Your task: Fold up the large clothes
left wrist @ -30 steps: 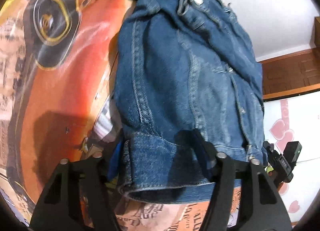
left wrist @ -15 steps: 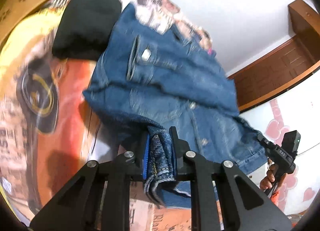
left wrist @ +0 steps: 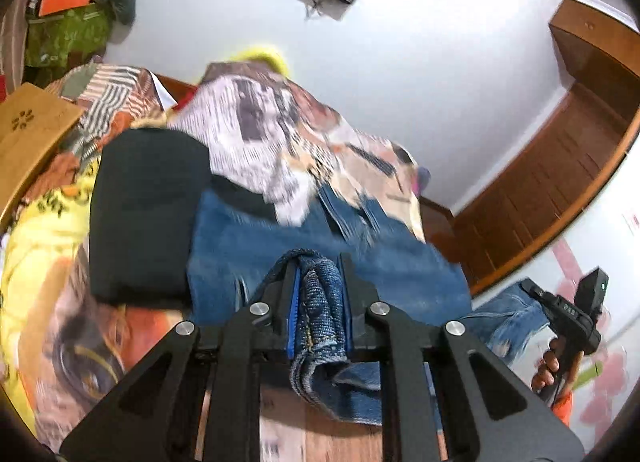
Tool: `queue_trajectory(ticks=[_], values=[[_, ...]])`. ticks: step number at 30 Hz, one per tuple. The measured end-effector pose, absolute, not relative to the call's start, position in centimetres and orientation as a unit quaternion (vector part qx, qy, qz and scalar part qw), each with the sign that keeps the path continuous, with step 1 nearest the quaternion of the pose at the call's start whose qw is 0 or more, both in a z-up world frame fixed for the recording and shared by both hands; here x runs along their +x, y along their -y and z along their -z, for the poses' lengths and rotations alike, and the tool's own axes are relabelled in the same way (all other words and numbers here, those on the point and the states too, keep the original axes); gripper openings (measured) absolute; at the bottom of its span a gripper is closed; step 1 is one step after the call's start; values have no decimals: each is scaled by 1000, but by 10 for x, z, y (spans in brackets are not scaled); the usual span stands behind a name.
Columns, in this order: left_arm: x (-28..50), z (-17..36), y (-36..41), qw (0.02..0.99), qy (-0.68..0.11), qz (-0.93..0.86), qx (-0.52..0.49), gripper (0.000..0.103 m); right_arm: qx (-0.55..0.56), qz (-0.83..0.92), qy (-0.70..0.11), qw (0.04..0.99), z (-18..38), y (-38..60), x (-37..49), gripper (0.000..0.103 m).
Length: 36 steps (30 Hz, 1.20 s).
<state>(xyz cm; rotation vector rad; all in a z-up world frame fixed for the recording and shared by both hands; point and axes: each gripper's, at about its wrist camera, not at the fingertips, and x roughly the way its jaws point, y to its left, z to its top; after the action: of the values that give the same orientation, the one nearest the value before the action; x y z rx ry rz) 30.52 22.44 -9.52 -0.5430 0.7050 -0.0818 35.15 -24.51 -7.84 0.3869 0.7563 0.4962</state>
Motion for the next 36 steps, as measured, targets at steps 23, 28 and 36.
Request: queue_trajectory(ticks=[23,28,36], values=[[400,195,-225,877,-453,-53,-154,59,41,-180,-458,869,158,218,423,36],[377,180,-199,882,-465,-39,-72,64,30,-186,-444,876,141,221,397,49],[343,188,-163,872,-489,-11,-17,64,-14,-228,-441,868,128,199,349,51]])
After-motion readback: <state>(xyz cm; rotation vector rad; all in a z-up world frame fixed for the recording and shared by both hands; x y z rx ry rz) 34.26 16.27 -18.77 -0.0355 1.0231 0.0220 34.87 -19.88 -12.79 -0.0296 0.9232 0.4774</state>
